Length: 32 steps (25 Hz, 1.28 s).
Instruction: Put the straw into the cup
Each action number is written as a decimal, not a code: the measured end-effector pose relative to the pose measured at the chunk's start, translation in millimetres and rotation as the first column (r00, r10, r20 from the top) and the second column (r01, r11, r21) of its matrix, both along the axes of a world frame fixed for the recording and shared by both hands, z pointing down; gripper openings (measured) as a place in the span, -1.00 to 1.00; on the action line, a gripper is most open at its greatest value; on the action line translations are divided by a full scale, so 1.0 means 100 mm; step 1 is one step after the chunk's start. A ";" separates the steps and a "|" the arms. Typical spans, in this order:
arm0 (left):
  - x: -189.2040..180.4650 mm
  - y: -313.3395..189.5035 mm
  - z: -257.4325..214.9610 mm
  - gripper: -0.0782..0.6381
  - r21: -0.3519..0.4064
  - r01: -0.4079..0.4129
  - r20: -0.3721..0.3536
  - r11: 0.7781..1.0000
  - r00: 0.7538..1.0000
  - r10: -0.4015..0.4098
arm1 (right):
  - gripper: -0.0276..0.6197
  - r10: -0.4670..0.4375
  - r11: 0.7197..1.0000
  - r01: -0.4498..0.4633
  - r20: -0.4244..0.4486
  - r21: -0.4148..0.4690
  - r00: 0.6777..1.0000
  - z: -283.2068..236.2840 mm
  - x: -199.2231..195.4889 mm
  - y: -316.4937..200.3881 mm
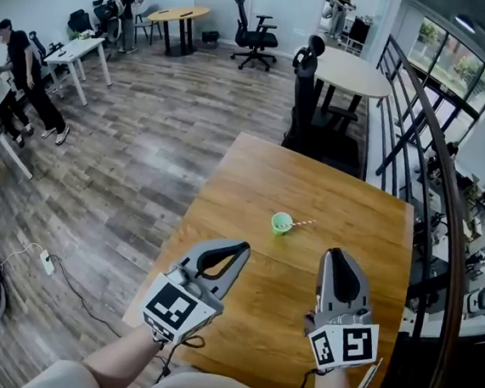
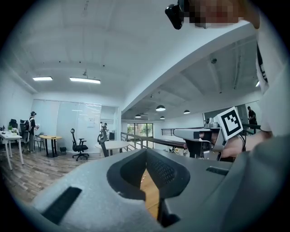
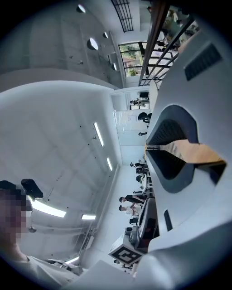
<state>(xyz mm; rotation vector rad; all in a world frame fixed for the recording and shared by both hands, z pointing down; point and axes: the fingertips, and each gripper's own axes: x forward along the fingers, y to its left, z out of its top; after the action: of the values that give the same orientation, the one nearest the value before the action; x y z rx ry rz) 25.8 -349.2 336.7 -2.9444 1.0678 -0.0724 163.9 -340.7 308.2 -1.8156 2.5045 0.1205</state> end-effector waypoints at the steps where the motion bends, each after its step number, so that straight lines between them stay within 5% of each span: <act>1: -0.01 0.07 -0.04 -0.74 -0.003 0.001 -0.009 1.000 1.000 -0.001 | -0.78 -0.001 1.000 0.001 0.005 -0.006 1.000 -0.01 0.00 0.09; 9: 0.07 0.63 -0.16 -0.74 0.000 -0.039 -0.070 0.999 0.997 0.039 | -0.80 0.008 0.996 -0.009 -0.016 -0.093 1.000 0.16 0.05 0.70; 16: 0.18 0.96 0.06 -0.74 -0.033 -0.058 -0.032 0.998 0.998 0.057 | -0.81 -0.027 0.987 0.035 0.054 -0.160 0.998 0.36 0.01 1.11; 32: 0.25 1.07 0.18 -0.74 -0.049 -0.047 -0.003 0.998 0.999 0.047 | -0.83 -0.047 0.978 0.060 0.065 -0.201 0.997 0.51 0.01 1.33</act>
<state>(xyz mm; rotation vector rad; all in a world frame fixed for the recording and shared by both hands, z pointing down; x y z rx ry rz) 50.3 -242.4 354.8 -3.0117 1.0111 -0.0962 164.7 -207.8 359.6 -1.7869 2.6048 -0.1966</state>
